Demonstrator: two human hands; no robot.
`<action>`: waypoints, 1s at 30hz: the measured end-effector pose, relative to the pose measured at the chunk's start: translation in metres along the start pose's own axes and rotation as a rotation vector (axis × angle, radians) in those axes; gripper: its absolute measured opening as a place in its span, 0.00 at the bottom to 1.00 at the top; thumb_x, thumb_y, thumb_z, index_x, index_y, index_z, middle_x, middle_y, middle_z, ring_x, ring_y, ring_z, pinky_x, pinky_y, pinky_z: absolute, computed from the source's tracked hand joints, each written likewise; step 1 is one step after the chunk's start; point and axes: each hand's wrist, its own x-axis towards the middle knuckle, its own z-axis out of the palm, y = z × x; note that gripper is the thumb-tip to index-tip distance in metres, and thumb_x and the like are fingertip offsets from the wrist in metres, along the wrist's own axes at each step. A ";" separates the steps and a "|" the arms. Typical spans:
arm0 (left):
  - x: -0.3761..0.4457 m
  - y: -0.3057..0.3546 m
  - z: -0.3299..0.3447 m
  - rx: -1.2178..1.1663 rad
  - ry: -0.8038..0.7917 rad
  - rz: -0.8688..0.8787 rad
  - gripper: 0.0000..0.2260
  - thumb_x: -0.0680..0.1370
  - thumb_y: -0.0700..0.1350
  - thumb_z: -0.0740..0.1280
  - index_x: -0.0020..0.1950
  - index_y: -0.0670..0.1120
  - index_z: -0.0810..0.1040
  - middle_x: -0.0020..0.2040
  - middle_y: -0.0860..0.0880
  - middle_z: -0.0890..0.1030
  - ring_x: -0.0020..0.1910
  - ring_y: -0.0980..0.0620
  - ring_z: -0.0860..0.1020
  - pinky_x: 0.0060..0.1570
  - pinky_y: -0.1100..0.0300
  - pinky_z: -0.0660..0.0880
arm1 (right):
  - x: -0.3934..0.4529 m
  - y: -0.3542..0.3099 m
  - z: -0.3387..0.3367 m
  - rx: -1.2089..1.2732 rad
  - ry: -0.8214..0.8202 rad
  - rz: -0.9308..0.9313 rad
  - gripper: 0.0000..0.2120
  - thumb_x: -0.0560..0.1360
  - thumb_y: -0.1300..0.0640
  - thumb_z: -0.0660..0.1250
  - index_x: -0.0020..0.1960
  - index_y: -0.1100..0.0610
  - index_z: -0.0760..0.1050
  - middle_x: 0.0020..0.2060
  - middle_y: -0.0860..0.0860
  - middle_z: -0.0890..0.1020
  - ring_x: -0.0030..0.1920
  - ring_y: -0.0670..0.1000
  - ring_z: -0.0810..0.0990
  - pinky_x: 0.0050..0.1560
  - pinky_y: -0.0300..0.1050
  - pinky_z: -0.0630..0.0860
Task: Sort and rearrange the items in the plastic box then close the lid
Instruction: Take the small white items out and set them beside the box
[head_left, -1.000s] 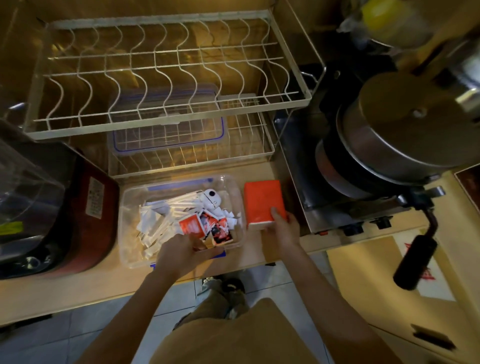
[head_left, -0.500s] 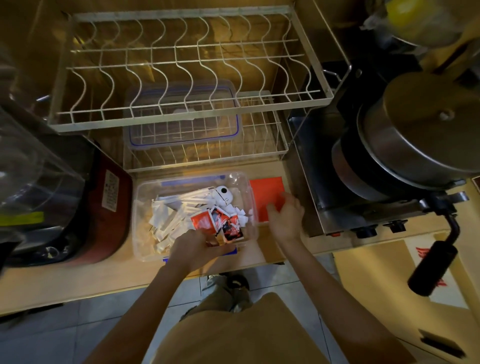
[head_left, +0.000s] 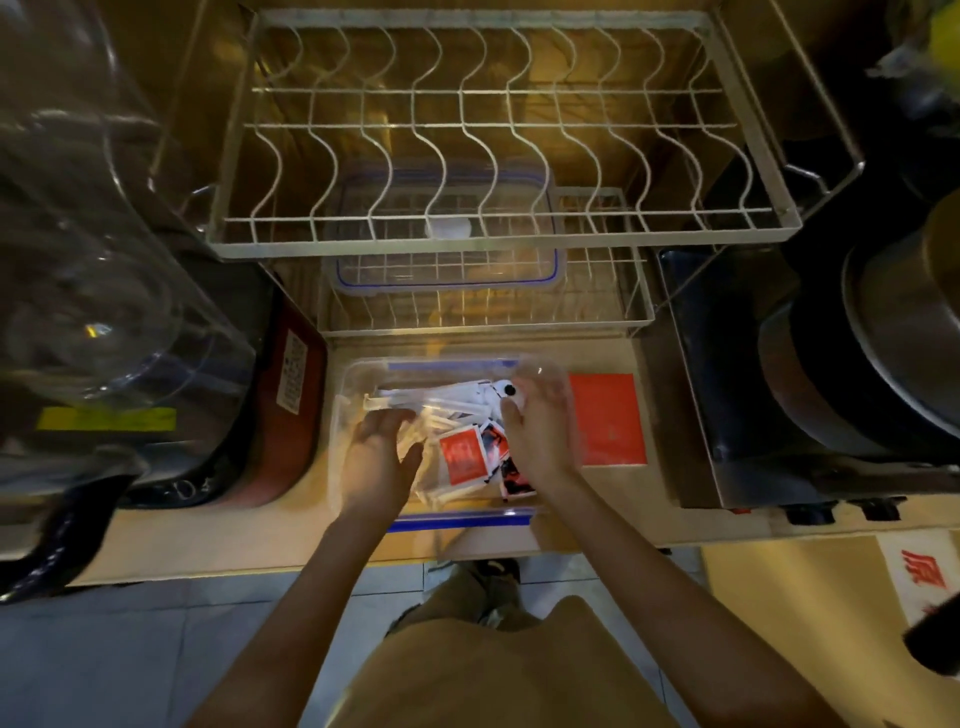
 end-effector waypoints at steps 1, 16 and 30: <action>0.002 -0.004 0.001 0.060 0.000 0.008 0.19 0.72 0.38 0.68 0.63 0.43 0.73 0.64 0.40 0.74 0.61 0.41 0.74 0.57 0.51 0.73 | 0.005 0.002 0.006 -0.065 -0.017 0.033 0.16 0.77 0.63 0.59 0.65 0.60 0.71 0.65 0.57 0.72 0.67 0.57 0.68 0.70 0.49 0.63; 0.018 -0.015 0.014 0.342 -0.136 -0.034 0.32 0.71 0.29 0.61 0.71 0.51 0.61 0.73 0.44 0.63 0.71 0.43 0.63 0.67 0.52 0.68 | 0.017 0.017 0.024 -0.144 -0.127 0.172 0.21 0.76 0.60 0.61 0.68 0.61 0.64 0.68 0.62 0.66 0.68 0.61 0.64 0.68 0.55 0.62; 0.043 0.078 -0.014 0.179 -0.240 0.075 0.20 0.72 0.39 0.67 0.63 0.53 0.74 0.60 0.42 0.75 0.60 0.42 0.75 0.55 0.52 0.74 | -0.009 -0.003 -0.040 0.030 0.031 0.030 0.21 0.78 0.57 0.61 0.69 0.59 0.64 0.64 0.57 0.69 0.62 0.56 0.73 0.59 0.42 0.69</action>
